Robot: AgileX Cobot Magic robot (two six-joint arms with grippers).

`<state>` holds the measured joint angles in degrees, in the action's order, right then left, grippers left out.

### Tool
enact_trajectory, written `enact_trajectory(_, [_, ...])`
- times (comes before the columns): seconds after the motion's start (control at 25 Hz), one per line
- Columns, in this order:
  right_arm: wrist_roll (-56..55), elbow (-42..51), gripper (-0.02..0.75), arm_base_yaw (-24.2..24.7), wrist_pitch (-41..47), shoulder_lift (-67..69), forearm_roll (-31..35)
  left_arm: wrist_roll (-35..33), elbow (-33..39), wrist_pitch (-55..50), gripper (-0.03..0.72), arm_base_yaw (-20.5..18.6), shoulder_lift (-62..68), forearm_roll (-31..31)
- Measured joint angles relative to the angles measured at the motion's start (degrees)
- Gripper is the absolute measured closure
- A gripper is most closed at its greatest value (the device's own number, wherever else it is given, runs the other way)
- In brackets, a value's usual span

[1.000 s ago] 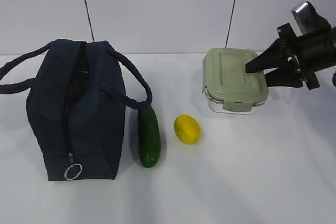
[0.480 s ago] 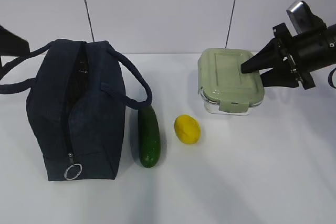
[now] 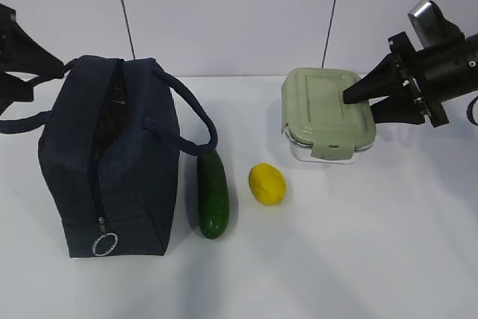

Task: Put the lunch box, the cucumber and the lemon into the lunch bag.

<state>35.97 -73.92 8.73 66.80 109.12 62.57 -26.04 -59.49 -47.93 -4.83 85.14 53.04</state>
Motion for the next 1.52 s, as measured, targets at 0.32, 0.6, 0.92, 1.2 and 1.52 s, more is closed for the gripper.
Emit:
enact_trajectory(0.32, [0.0,0.0,0.395,0.0,0.0,0.0,0.04,-3.79,-0.13,-0.36,0.223,-0.26,6.46,2.66])
enact_trajectory(0.6, [-0.11,0.0,0.396,0.0,0.0,-0.22,0.14,-8.13,-0.24,-0.25,0.24,-0.26,9.91,7.89])
enact_trajectory(0.92, [-0.31,0.0,0.396,0.0,0.04,-0.22,0.13,-8.72,-0.24,-1.44,0.441,-0.26,11.57,9.4])
enact_trajectory(1.2, [-0.68,0.0,0.396,0.0,0.13,-0.22,0.13,-8.72,-0.24,-1.93,0.579,-0.26,11.57,11.86])
enact_trajectory(1.52, [-1.04,0.0,0.396,0.0,0.13,-0.22,0.52,-7.91,-2.05,-4.54,0.687,-0.26,11.57,10.63])
